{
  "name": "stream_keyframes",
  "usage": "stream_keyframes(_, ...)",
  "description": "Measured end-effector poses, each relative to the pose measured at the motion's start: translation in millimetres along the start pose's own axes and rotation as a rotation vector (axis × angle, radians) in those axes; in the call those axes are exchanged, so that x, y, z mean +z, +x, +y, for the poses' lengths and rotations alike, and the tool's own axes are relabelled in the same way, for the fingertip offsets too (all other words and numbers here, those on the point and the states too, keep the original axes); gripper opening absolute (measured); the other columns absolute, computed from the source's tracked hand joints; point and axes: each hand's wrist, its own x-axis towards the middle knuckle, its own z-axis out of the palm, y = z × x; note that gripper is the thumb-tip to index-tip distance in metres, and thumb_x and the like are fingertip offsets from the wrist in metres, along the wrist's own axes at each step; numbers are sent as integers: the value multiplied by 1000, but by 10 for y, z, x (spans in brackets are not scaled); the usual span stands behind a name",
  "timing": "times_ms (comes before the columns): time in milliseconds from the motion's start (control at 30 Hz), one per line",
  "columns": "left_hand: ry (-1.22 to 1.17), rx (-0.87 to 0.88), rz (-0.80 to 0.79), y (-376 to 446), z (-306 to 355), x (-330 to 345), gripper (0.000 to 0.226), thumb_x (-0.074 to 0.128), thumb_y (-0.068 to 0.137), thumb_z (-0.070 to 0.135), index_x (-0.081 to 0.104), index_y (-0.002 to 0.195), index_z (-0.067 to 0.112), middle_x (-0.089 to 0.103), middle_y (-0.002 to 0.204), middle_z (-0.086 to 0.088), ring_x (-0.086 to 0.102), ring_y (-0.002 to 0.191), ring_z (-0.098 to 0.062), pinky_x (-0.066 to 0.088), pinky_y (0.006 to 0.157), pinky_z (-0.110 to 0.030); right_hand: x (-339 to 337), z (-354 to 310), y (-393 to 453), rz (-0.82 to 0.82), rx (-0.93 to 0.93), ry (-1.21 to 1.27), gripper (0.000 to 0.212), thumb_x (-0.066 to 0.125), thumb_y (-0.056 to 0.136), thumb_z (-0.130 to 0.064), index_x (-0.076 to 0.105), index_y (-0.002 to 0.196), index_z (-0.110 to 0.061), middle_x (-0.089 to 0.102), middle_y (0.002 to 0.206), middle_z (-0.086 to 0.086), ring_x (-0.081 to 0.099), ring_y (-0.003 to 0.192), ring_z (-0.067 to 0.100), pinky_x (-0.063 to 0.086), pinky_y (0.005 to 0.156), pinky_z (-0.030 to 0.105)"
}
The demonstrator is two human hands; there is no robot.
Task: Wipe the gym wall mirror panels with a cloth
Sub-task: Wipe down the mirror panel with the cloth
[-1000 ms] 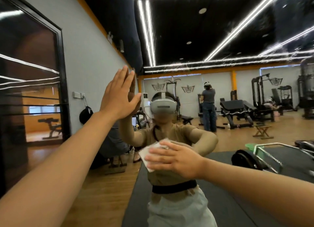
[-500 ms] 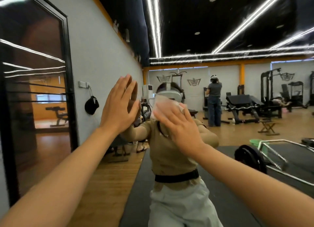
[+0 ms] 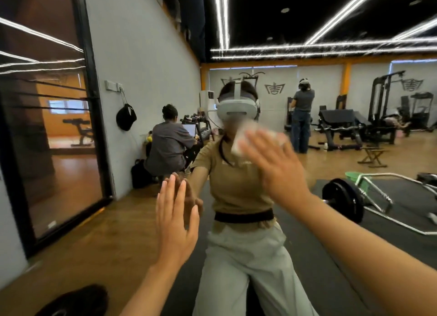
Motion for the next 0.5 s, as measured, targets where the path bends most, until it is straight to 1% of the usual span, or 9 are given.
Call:
stream_keyframes(33,-2,-21,1,-1,23,41,64,42,98,36,29,154,9,14,166,-4,9,153,-25,12,123,-44,-58,73,115,55,120,10,61,44,90,0,41,149,-14,32,158,6,24,149,26,19,119,50)
stream_keyframes(100,-9,-53,13,-4,64,84,65,42,98,37,28,154,9,12,166,-3,7,153,-24,11,123,-44,-75,92,171,137,252,37,58,44,92,0,41,149,-12,32,159,7,23,149,27,17,120,50)
stream_keyframes(200,-16,-84,21,-7,104,98,65,41,97,39,28,155,10,11,166,-1,5,153,-22,11,123,-45,79,-165,-149,141,271,92,63,44,90,6,40,150,-14,31,159,5,22,150,27,18,117,48)
stream_keyframes(233,-11,-84,25,-9,108,100,66,41,98,39,28,155,10,11,166,-1,5,153,-22,11,123,-45,144,-293,-355,94,208,94,64,41,90,5,39,150,-16,32,158,4,22,150,26,21,116,49)
stream_keyframes(300,3,-79,40,-14,112,101,66,41,98,40,28,155,10,13,166,-3,6,153,-22,11,123,-43,280,-508,-888,-59,-26,55,56,33,96,-2,39,149,-20,35,157,3,22,150,23,21,117,49)
stream_keyframes(333,9,-79,47,-13,117,101,66,41,97,41,28,154,9,14,166,-4,7,153,-23,10,123,-41,325,-554,-1169,-150,-168,13,53,30,99,-6,39,149,-21,35,158,2,20,150,22,17,120,48)
stream_keyframes(400,16,-94,52,-4,146,102,68,42,97,43,28,154,9,15,165,-6,7,153,-23,9,124,-39,326,-504,-1556,-326,-400,-64,55,34,96,-16,35,151,-22,27,162,0,16,151,20,5,124,44)
stream_keyframes(433,20,-101,54,-3,164,105,69,42,96,44,28,154,8,15,165,-7,7,153,-23,8,124,-38,290,-421,-1609,-366,-463,-79,59,37,94,-18,32,153,-22,22,163,-1,17,151,20,1,124,43)
stream_keyframes(500,28,-113,67,-8,196,118,72,43,96,46,28,154,7,14,165,-8,6,153,-22,6,124,-36,162,-211,-1445,-332,-450,-61,64,39,90,-12,33,152,-21,25,162,1,24,148,20,7,123,43)
